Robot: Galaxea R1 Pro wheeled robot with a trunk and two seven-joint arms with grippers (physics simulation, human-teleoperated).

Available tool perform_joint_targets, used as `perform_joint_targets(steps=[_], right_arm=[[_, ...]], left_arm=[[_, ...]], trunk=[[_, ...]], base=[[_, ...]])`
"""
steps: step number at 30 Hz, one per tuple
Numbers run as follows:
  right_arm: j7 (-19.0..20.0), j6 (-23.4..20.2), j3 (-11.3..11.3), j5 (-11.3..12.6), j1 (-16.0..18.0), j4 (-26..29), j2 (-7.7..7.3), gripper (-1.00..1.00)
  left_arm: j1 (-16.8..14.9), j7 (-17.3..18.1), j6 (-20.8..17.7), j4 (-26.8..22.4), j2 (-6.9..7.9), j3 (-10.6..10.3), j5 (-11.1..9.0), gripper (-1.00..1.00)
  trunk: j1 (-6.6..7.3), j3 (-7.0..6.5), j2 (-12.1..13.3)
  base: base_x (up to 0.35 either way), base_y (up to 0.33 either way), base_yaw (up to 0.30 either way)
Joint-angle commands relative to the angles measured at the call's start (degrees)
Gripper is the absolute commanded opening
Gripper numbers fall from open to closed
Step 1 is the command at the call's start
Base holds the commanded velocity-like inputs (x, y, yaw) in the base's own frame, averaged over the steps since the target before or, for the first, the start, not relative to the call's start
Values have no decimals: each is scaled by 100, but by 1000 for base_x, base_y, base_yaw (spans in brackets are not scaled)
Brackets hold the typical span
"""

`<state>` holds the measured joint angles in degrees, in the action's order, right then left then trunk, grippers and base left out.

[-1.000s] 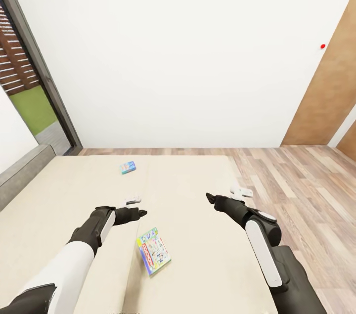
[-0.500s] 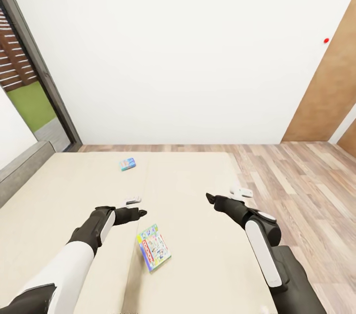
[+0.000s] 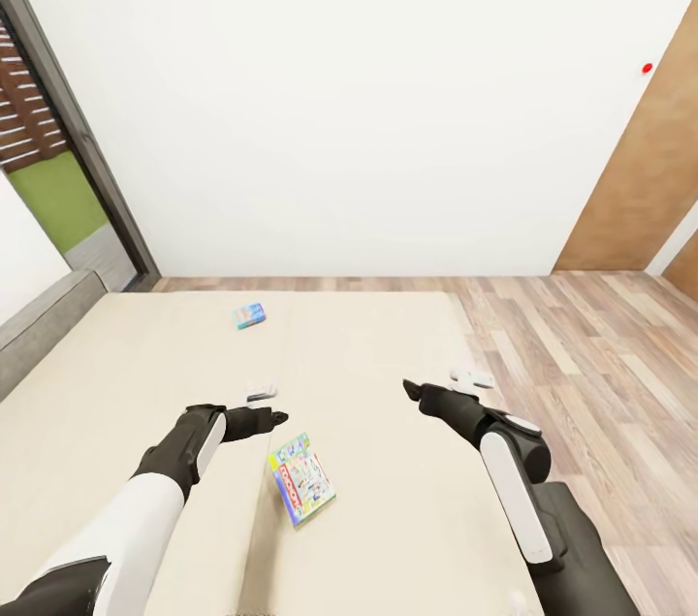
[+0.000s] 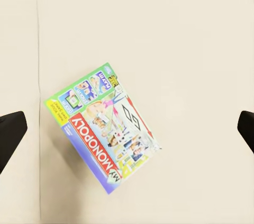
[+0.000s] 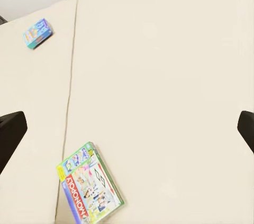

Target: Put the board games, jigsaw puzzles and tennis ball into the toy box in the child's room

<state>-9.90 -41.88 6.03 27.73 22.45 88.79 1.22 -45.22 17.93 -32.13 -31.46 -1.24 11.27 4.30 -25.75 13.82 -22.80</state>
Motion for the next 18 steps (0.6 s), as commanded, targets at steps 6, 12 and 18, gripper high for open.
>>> perform_joint_targets(steps=[6, 12, 18], right_arm=[[-56, -408, -60, 356, 8, 6, 1, 100], [-70, -1083, -297, 1622, 13, 16, -24, 100], [-81, -1253, -393, 2071, 14, 29, -45, 100]], left_arm=[[-5, 52, -32, -10, -6, 43, 45, 100], [-5, 66, -30, -15, 0, 50, 45, 100], [-5, 71, -30, -18, 1, 51, 45, 100]], trunk=[[-3, 68, -12], [-3, 125, -12], [-3, 181, -12]], base=[[0, 0, 0], [0, 0, 3], [0, 0, 47]])
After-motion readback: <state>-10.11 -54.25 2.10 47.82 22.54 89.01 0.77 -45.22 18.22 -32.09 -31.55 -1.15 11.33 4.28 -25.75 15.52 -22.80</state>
